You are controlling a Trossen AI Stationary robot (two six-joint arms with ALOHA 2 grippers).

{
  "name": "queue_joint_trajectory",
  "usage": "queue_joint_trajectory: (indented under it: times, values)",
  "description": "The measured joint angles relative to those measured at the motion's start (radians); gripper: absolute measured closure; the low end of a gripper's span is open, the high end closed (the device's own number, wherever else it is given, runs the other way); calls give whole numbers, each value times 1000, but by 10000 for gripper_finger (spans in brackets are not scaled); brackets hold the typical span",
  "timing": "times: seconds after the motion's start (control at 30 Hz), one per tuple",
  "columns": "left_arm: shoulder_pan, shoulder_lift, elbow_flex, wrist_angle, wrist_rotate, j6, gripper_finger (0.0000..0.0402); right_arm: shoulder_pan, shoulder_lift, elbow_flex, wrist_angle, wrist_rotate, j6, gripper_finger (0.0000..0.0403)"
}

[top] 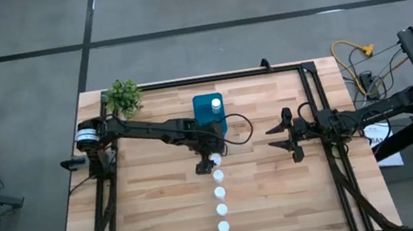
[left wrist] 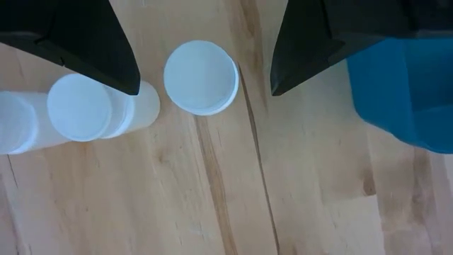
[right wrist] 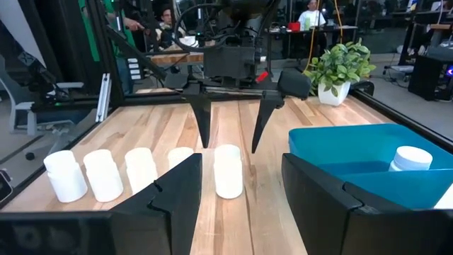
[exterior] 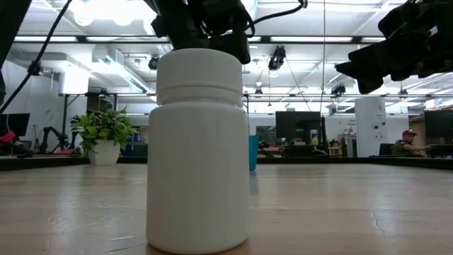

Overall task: Pick and place pill bottles into a basket
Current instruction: Put the white pill bottle into the blue bin

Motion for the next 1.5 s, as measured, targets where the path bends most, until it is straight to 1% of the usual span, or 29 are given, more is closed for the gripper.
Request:
queue_joint_trajectory:
  times: [0.63, 0.83, 1.0, 1.37, 1.5]
  values:
    - [0, 22, -32, 35, 0, -19, 102, 0, 0, 0, -3, 0, -2, 218]
    - [0, 75, -20, 55, 0, -19, 102, 0, -1, -1, -8, 0, -1, 218]
    - [0, 90, -8, 61, 1, -19, 102, 0, 0, -2, -8, 0, 1, 218]
    - [0, 81, 18, 44, 1, -18, 102, 0, 1, -4, -9, 0, 3, 218]
    - [0, 81, 36, -9, 1, -19, 102, 0, 1, -4, -9, 0, 5, 218]
